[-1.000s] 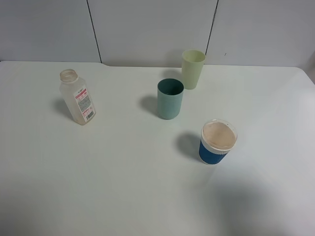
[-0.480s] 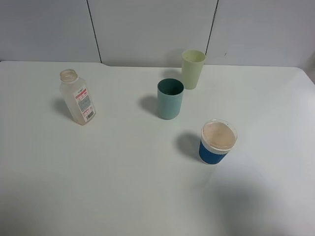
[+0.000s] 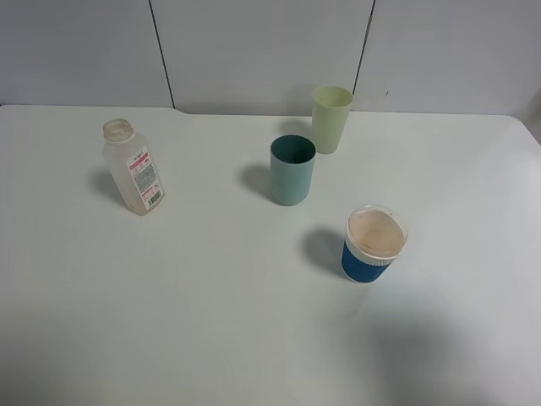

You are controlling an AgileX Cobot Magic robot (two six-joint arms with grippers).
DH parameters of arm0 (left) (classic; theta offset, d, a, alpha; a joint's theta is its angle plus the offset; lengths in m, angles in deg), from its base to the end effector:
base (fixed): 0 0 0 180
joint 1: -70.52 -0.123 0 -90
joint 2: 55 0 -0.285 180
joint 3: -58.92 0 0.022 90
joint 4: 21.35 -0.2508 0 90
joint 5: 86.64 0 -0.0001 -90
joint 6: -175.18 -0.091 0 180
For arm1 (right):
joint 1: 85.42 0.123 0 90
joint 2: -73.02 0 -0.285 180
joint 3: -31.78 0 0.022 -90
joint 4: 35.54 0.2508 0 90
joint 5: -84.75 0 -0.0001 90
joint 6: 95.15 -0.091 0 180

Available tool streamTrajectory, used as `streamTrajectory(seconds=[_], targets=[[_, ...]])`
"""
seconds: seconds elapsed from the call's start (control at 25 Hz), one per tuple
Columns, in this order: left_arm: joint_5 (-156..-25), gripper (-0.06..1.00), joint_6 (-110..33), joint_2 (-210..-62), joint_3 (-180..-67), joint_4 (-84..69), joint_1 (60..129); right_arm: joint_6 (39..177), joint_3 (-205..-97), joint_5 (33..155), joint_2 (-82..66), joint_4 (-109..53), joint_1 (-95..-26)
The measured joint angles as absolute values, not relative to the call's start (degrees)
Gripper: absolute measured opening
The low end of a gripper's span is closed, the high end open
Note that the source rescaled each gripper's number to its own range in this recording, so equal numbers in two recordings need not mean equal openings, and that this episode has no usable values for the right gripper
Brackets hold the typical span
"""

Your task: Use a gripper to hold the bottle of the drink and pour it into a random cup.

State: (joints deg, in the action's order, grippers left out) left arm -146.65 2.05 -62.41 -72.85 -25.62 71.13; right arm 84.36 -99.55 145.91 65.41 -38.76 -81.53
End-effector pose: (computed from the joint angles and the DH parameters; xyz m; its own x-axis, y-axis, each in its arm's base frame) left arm -0.0061 0.0059 0.2802 -0.4264 -0.0778 -0.9012 -0.0830 0.9955 -0.0467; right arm -0.0051 -0.0048 0.2764 -0.4586 -0.0498 -0.8872 -0.0327 0.9987 -0.0391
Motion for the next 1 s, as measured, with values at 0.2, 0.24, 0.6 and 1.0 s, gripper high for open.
streamTrajectory(seconds=[0.2, 0.24, 0.6, 1.0], targets=[[-146.7, 0.99, 2.1, -62.4, -72.9, -25.6, 71.2, 84.4, -99.6, 145.9, 65.4, -38.8, -81.5], [-146.7, 0.99, 2.0, -62.4, -72.9, -25.6, 71.2, 84.4, -99.6, 145.9, 65.4, -38.8, -81.5], [-146.7, 0.99, 2.0, -62.4, -72.9, -25.6, 71.2, 84.4, -99.6, 145.9, 65.4, -38.8, -81.5], [-146.8, 1.0, 2.0, -62.4, -72.9, -25.6, 71.2, 84.4, -99.6, 145.9, 65.4, -38.8, -81.5]])
